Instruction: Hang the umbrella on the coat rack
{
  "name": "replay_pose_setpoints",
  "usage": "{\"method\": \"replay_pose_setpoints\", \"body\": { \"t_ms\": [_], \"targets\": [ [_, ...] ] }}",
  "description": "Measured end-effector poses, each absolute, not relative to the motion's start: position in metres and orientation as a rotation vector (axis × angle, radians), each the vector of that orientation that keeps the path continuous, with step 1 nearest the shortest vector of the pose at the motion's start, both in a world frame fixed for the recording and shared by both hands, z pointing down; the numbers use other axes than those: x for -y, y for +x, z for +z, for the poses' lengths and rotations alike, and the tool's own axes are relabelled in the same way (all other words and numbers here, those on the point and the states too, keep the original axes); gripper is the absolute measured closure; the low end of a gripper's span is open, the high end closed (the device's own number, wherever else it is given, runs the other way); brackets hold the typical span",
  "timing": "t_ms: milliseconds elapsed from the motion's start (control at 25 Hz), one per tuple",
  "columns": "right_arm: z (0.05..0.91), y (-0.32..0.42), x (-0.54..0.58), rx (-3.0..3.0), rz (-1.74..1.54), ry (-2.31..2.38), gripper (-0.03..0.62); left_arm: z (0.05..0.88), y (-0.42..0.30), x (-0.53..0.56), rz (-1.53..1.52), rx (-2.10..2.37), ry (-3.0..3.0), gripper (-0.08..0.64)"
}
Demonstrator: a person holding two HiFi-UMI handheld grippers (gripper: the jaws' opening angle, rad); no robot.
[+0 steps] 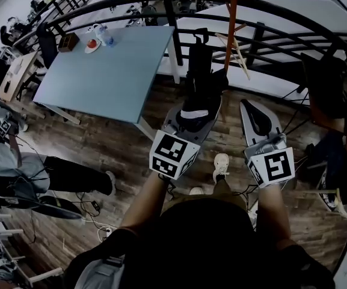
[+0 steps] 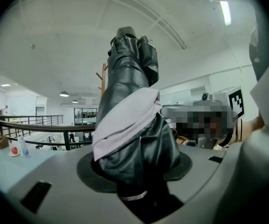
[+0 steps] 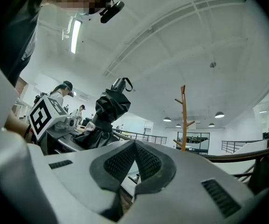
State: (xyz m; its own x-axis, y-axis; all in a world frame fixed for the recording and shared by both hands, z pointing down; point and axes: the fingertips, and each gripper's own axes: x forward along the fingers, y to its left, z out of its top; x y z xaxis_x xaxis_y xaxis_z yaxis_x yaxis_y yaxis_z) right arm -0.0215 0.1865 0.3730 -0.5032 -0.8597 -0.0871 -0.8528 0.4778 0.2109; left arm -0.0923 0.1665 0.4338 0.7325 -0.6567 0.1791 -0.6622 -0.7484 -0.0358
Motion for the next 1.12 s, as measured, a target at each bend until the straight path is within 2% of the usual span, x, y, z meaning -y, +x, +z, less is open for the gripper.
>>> {"method": "replay_pose_setpoints", "body": {
  "t_ms": [240,680,1120],
  "targets": [
    [0.349,0.019,-0.162,2.681,-0.357,1.543,0.562,0.409,-0.054,-0.144,0.278,1.115,2.900,0.333],
    [0.372,0.038,-0.040,2.740,-0.383,1.515,0.562,0.438,-0.033,-0.027,0.307,1.181,2.896,0.331],
    [0.335,0.085,0.041,2.761,-0.453,1.503,0.563,0.401,0.016,0.062,0.298,1.199,2.913,0.331]
  ]
}}
